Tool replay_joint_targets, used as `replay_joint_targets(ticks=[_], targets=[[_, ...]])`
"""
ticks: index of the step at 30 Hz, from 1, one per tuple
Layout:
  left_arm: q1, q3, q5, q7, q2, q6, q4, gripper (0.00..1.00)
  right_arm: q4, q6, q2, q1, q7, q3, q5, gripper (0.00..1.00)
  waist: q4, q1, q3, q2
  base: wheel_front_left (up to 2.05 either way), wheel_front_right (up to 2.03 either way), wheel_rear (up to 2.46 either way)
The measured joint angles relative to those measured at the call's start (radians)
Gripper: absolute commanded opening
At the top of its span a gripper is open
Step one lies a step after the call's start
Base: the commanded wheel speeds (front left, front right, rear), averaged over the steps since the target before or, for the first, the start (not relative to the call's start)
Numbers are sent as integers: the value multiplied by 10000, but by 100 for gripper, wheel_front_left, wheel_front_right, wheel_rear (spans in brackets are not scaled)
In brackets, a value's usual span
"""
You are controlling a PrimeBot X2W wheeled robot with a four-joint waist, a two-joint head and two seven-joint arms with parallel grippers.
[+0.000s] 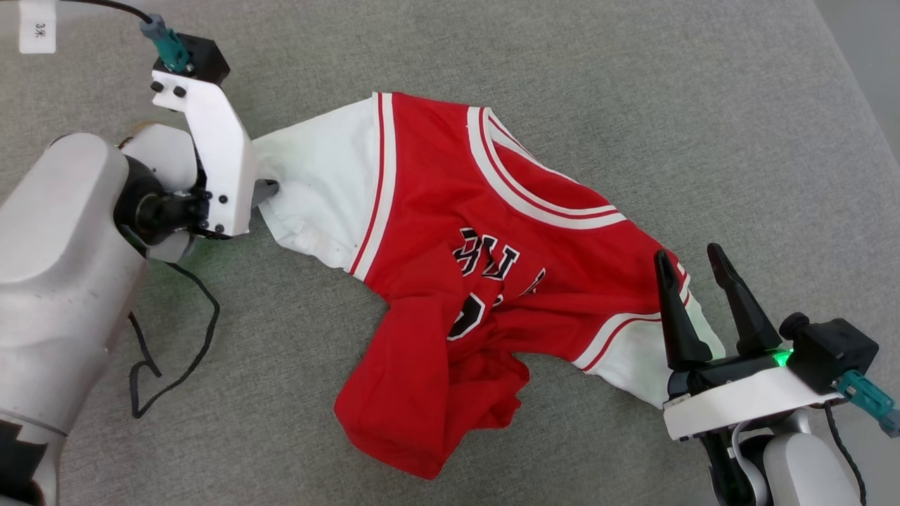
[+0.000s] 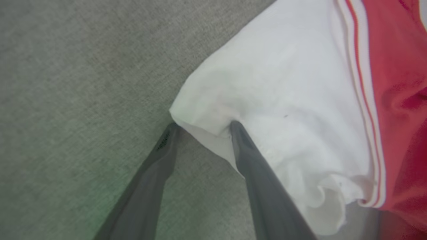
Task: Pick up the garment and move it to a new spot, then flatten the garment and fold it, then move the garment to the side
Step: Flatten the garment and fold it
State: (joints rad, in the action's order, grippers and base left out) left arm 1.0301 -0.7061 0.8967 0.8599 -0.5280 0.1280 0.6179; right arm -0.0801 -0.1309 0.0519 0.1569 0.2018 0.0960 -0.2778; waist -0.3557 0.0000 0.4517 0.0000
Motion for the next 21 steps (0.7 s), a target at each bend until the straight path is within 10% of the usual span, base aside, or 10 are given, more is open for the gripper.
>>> replay_joint_targets(ticks=[21], targets=[[-982, -535, -326, -4451, 380, -190, 318, 0, -92, 0, -8, -548, -1526, -1423, 224, 100, 1060, 1, -1925, 0, 0, 0, 0]])
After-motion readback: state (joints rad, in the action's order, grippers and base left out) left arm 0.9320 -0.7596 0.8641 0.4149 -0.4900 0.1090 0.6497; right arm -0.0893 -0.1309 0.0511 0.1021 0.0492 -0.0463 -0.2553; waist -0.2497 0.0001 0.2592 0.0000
